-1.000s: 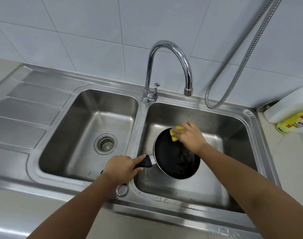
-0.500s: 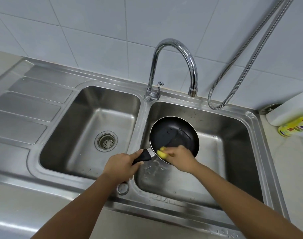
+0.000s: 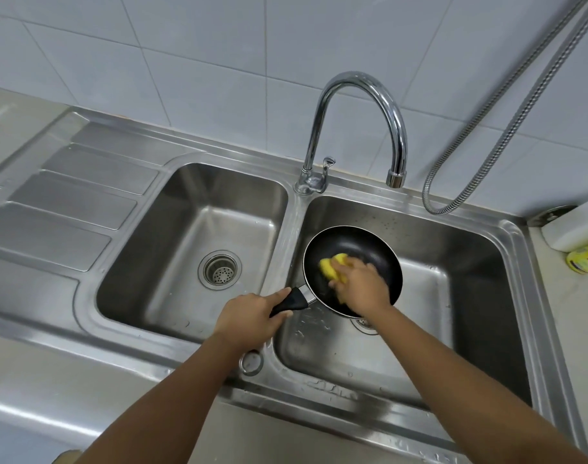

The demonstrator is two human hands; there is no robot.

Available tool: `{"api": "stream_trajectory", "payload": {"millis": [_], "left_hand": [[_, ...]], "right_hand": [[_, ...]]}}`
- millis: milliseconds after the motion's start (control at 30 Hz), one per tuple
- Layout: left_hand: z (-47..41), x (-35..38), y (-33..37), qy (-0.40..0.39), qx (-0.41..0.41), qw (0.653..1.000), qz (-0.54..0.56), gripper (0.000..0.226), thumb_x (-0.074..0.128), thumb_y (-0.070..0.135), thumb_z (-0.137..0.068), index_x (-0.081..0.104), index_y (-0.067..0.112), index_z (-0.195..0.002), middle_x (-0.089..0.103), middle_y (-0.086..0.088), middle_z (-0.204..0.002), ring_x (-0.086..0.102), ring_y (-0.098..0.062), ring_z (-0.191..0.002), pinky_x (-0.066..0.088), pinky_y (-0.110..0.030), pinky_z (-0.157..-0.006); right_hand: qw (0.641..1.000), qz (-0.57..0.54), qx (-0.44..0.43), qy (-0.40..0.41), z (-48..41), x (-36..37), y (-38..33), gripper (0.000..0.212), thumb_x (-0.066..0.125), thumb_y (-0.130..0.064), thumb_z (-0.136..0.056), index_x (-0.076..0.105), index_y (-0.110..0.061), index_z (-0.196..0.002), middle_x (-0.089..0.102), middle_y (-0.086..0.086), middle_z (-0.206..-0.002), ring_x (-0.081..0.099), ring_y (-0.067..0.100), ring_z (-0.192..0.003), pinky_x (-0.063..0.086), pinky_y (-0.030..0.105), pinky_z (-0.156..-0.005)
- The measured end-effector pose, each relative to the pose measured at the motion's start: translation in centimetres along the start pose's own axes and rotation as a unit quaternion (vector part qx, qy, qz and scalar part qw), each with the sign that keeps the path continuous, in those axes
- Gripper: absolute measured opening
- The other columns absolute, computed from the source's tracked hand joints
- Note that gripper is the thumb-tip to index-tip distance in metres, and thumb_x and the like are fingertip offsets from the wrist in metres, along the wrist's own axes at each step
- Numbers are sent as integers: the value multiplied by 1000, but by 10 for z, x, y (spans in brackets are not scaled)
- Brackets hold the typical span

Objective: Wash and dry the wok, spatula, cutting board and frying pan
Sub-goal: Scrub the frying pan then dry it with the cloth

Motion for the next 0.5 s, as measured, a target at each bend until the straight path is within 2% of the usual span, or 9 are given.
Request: {"api": "stream_trajectory", "payload": {"millis": [67,100,200,233,300,333,433,467,500], "left_hand": [[0,0,1,1,3,1000,0,53,35,61,-96,27,49,-146,68,-2,-97,61,-24,-97,46,-31,-78],[0,0,2,2,5,1000,1,53,35,61,-96,27,48,-147,68,-2,-97,61,-24,-97,46,-31,-78],[0,-1,2,-3,5,1000,6,53,35,61,-96,28,48,-147,68,-3,-97,61,-24,-96,46,-31,-78],[-1,-1,1,-6,6,1000,7,53,35,61,-96,28,48,-147,68,-3,-97,61,-23,-97,46,-32,-78],[0,-2,3,-9,8,1000,3,53,35,61,-96,27,48,-147,67,-3,-97,61,-23,-97,46,-32,-79],[0,-2,3,-9,10,1000,1,53,35,61,-96,26,48,-147,67,-3,-98,61,-23,-97,46,-33,-79],[0,-3,4,-14,14,1000,-2,54,34,60,-97,26,47,-148,66,-4,-100,61,-24,-98,46,-32,-79],[0,-3,4,-15,15,1000,-4,54,34,60,-97,26,47,-148,66,-4,-100,61,-24,-98,46,-33,-79],[0,-3,4,-17,16,1000,-4,53,34,60,-97,26,47,-148,66,-4,-100,61,-24,-98,46,-33,-79]], "right_hand": [[996,1,90,17,-7,-8,18,51,52,-42,-95,39,-39,-144,36,-1,-152,38,33,-128,43,38,-97],[996,10,85,15,-6,-6,16,51,51,-41,-96,39,-39,-145,36,-1,-153,38,33,-127,43,37,-96],[999,33,-41,-9,5,5,-5,49,52,-40,-96,43,-40,-143,37,-5,-152,40,30,-125,44,36,-98],[999,28,-35,-13,4,4,-2,47,53,-40,-96,44,-40,-142,38,-6,-152,40,30,-126,44,36,-99],[999,7,45,-7,1,-5,12,47,52,-40,-96,44,-40,-142,36,-6,-153,38,31,-129,43,37,-100],[998,12,55,-3,1,-4,13,48,52,-39,-96,43,-40,-143,36,-6,-154,38,31,-129,43,37,-99],[998,21,-56,-34,11,9,-4,47,53,-37,-96,44,-43,-142,37,-9,-153,40,28,-126,43,33,-100],[997,14,-61,-40,11,9,-3,46,53,-38,-96,46,-44,-141,37,-11,-153,39,27,-127,43,33,-100],[999,5,-26,-36,8,5,4,45,53,-38,-96,46,-44,-140,36,-11,-153,38,27,-128,43,34,-101]]}}
Point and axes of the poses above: each hand's wrist, its own z-axis away from the middle knuckle, its own x-axis out of the palm, y = z × x, the point moved 5 cm from there along -z, towards the middle knuckle
